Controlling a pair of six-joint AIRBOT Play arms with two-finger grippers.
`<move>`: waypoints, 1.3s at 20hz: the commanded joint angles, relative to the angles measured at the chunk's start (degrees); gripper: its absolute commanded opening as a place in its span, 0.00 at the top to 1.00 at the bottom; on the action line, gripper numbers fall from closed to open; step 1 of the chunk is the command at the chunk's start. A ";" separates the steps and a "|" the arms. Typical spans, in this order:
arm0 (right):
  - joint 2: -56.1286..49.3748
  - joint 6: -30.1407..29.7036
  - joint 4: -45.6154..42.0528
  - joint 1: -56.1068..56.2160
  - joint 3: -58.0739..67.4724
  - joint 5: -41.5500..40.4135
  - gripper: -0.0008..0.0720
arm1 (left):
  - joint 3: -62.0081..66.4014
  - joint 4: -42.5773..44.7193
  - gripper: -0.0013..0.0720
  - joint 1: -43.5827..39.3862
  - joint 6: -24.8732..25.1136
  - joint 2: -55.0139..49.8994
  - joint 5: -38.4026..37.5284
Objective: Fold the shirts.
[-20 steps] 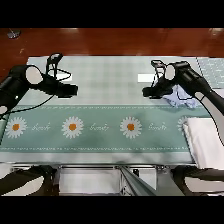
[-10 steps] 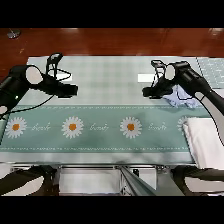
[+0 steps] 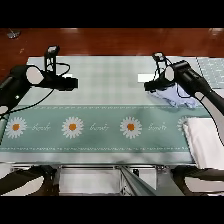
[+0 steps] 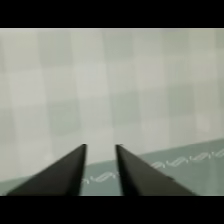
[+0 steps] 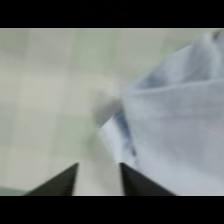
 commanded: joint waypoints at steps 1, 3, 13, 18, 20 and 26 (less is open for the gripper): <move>-0.09 7.65 -20.61 -2.25 0.04 -10.93 0.12 | -0.02 0.09 0.02 0.04 0.04 -1.44 13.75; -0.87 15.23 -21.40 -8.13 0.04 -11.96 0.12 | -0.02 0.48 0.02 0.09 0.04 -2.45 14.95; -4.46 -6.62 18.16 -26.12 6.08 8.26 0.94 | 2.71 0.81 0.03 1.20 0.68 -3.91 -5.16; 10.38 -12.39 27.28 -25.94 23.37 8.24 0.94 | 0.00 -1.70 0.03 1.73 8.72 9.29 -19.32; 16.50 -14.45 29.83 -25.94 27.96 9.03 0.94 | -7.37 -5.44 0.03 1.18 8.61 19.04 -18.62; 29.57 -20.39 38.25 -25.92 34.58 13.62 0.94 | -23.78 -8.00 0.03 0.68 -1.77 44.68 -14.32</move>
